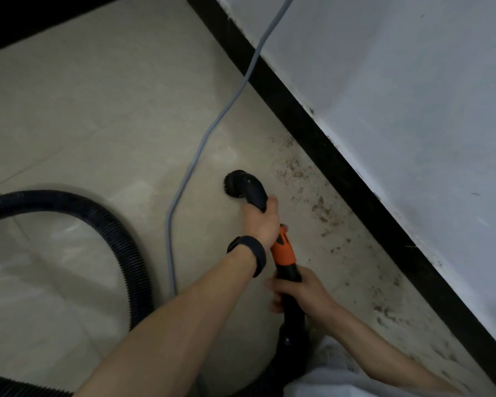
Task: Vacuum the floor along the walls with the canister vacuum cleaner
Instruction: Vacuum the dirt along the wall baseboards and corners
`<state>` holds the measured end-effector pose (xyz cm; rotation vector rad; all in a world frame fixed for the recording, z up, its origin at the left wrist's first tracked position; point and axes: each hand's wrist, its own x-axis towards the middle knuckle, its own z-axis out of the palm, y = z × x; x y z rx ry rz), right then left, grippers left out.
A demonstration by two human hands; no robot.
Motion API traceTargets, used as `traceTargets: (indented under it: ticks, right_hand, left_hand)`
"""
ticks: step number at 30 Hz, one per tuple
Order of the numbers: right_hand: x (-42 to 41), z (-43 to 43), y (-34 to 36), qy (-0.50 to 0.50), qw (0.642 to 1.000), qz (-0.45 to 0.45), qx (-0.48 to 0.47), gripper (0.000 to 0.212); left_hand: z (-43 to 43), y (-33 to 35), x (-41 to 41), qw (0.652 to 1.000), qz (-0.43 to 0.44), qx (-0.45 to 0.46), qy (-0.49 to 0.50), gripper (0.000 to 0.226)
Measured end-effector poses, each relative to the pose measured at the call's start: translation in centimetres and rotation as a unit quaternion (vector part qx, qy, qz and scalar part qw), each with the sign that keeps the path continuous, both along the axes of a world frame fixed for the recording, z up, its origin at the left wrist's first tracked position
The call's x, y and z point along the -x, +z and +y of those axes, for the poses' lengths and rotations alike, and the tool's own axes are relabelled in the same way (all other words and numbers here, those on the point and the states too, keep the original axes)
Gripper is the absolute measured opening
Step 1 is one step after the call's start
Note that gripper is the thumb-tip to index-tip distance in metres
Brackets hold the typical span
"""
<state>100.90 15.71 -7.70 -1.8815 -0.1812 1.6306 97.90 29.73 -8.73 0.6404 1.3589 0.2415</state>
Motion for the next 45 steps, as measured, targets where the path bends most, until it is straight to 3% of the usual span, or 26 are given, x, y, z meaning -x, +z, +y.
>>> traceTargets:
  ticks: [6,9,12,18,26,30,33,36,41,43,45]
  right_hand:
    - [1.7,-1.9,-1.2,-0.049,0.992,-0.113,0.006,0.025]
    - [1.5,-2.5,-1.3,-0.063,0.988,-0.140,0.017,0.020]
    - [0.9,-2.7,-1.4,-0.063,0.986,-0.151,0.029,0.018]
    - [-0.6,-0.5,-1.9,-0.069,0.986,-0.147,0.023,0.021]
    - [-1.9,3.4,-1.7,-0.083,0.982,-0.168,-0.006,0.021]
    - [-2.4,5.1,-1.7,-0.100,0.978,-0.183,-0.013,0.019]
    - [-3.2,6.5,-1.9,-0.128,0.973,-0.193,-0.012,0.018]
    - [-3.8,8.2,-1.6,-0.138,0.975,-0.171,-0.033,0.023]
    - [-2.1,12.3,-0.4,-0.218,0.972,-0.054,-0.072,0.033]
    - [-1.1,13.8,-0.3,-0.235,0.969,-0.030,-0.068,0.040]
    - [-0.5,14.8,-0.5,-0.188,0.979,-0.044,-0.062,0.046]
  left_hand:
    - [-0.6,-0.2,-1.1,1.000,0.004,0.005,0.012,0.036]
    - [-2.6,0.0,-1.6,0.999,0.012,0.002,-0.049,0.037]
    - [-3.4,-0.2,-1.9,0.996,0.010,-0.012,-0.092,0.029]
    - [-1.0,-0.5,-3.1,0.996,-0.004,-0.026,-0.085,0.026]
    - [3.6,-0.5,-4.4,0.993,-0.049,-0.008,-0.108,0.035]
    - [5.4,-0.3,-4.2,0.977,0.001,-0.072,-0.201,0.039]
    - [5.9,-0.2,-2.9,0.974,-0.001,-0.087,-0.207,0.040]
    - [5.4,-0.2,-0.3,0.979,-0.011,-0.088,-0.186,0.026]
    - [4.5,1.1,4.1,0.971,-0.013,-0.029,-0.239,0.061]
    - [4.4,1.4,5.4,0.954,-0.019,-0.013,-0.300,0.067]
    - [4.5,1.3,6.3,0.931,0.009,-0.067,-0.359,0.059]
